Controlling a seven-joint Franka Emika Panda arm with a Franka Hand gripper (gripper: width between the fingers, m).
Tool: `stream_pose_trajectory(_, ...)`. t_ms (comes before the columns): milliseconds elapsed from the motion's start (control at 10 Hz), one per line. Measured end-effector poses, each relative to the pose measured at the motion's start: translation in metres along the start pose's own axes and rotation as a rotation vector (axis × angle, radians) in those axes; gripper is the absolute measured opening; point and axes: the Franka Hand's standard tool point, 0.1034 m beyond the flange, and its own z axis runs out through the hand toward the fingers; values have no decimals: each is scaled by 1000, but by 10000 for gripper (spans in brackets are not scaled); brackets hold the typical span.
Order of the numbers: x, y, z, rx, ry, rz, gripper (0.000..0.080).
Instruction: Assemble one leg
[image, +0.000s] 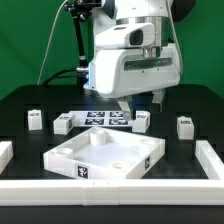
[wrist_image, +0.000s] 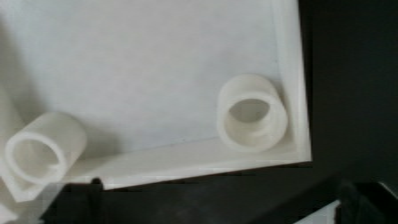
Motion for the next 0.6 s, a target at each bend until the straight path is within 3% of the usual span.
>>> stream_pose_trajectory(600,0,-2,1,-8,12,27,650)
